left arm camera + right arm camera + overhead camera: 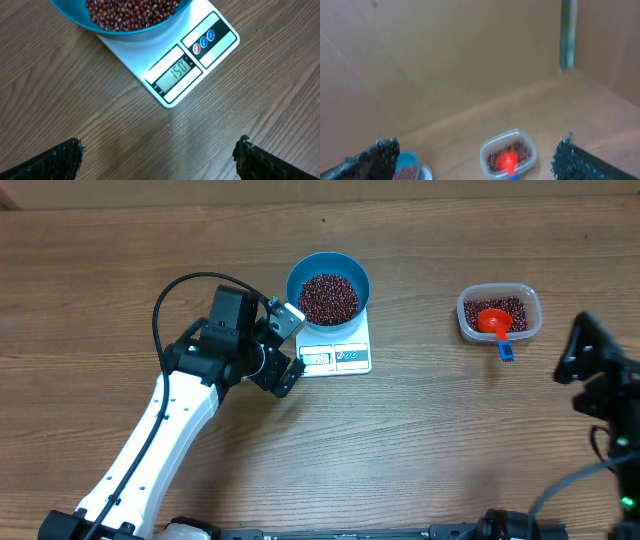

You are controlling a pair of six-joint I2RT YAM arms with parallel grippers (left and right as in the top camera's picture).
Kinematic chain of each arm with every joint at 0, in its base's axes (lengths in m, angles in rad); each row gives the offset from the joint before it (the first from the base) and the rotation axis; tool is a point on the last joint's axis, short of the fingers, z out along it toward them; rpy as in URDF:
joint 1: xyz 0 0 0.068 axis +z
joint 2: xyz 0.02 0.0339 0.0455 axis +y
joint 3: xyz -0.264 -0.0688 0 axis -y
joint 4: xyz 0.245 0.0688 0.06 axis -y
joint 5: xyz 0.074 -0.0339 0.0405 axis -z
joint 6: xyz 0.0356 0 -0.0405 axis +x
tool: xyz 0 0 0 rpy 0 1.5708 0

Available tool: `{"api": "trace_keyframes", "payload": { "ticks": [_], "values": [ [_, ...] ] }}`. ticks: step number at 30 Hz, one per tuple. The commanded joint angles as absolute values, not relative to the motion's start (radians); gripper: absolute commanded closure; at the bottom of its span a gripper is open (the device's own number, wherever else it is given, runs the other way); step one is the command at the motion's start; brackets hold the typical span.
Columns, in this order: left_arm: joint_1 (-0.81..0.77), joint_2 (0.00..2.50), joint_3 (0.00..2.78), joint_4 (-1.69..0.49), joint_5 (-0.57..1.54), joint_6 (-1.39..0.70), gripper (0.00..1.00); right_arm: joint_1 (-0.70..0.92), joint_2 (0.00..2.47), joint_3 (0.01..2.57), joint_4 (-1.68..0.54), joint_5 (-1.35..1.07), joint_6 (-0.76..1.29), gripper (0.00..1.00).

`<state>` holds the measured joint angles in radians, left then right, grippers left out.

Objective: Scoop item into bowl and weigh 150g on scale

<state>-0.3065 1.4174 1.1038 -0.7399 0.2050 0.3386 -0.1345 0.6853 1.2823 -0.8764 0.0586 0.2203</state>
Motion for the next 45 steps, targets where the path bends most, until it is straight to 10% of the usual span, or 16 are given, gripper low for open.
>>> {"api": "trace_keyframes", "payload": {
  "ticks": [1,13,45],
  "values": [
    [-0.302,1.396,1.101,-0.738,0.209,0.329,0.0,-0.089,0.582,1.063,-0.706,0.096,0.12,0.0],
    [-0.302,1.396,1.101,-0.738,0.209,0.329,0.0,-0.061,0.244,0.324,-0.063,0.095,0.069,0.0],
    [-0.302,1.396,1.101,-0.738,0.209,0.329,0.01,-0.06,0.002,0.008,-0.08,-0.047,-0.102,0.0]
  ]
}}
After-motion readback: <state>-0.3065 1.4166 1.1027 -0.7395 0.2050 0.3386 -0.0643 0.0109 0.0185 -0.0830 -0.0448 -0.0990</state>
